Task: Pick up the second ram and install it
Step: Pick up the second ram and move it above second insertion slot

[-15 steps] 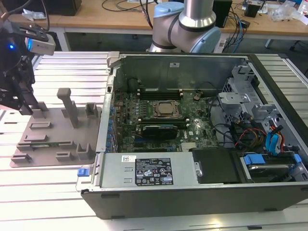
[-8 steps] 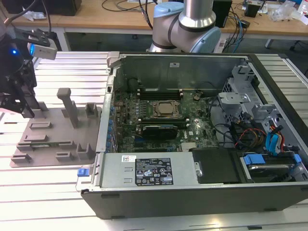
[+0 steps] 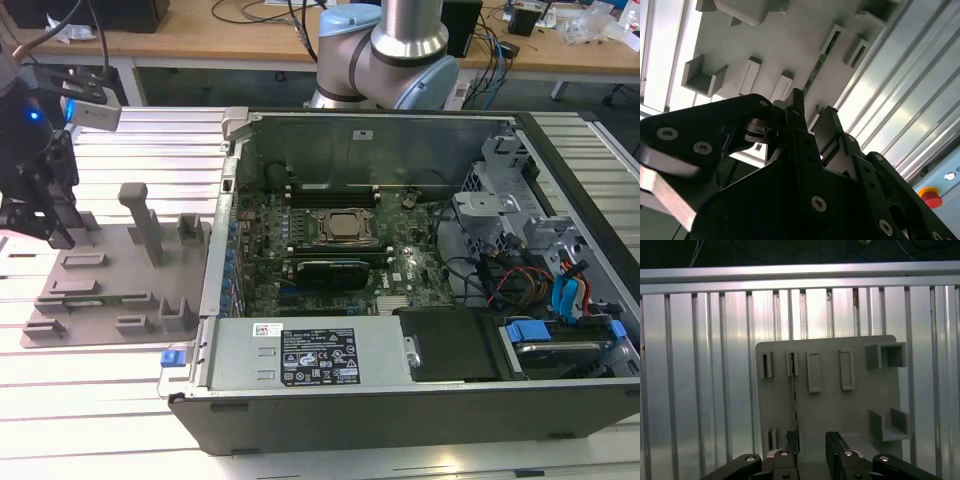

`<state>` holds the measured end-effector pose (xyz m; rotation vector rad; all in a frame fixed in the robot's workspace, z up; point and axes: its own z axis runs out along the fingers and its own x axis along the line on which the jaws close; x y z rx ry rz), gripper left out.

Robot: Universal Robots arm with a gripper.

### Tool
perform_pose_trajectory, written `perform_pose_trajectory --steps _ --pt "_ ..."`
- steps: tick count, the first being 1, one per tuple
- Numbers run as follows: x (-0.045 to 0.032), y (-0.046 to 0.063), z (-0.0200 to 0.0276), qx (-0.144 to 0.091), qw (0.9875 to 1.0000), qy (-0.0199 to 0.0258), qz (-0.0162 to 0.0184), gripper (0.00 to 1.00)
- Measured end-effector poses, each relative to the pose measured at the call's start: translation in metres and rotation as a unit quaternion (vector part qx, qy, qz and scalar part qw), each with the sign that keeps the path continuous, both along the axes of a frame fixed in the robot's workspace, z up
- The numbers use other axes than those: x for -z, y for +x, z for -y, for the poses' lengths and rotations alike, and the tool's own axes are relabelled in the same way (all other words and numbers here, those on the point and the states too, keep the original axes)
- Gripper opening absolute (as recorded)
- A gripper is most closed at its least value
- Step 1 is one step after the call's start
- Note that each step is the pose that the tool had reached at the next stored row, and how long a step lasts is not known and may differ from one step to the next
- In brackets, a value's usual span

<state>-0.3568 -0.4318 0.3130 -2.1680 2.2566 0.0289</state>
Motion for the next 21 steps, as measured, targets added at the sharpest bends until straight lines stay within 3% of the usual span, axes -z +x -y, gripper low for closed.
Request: perform_pose_trajectory --steps 21 --pt "0.023 0.0 0.0 0.0 1.0 0.0 0.0 0.36"
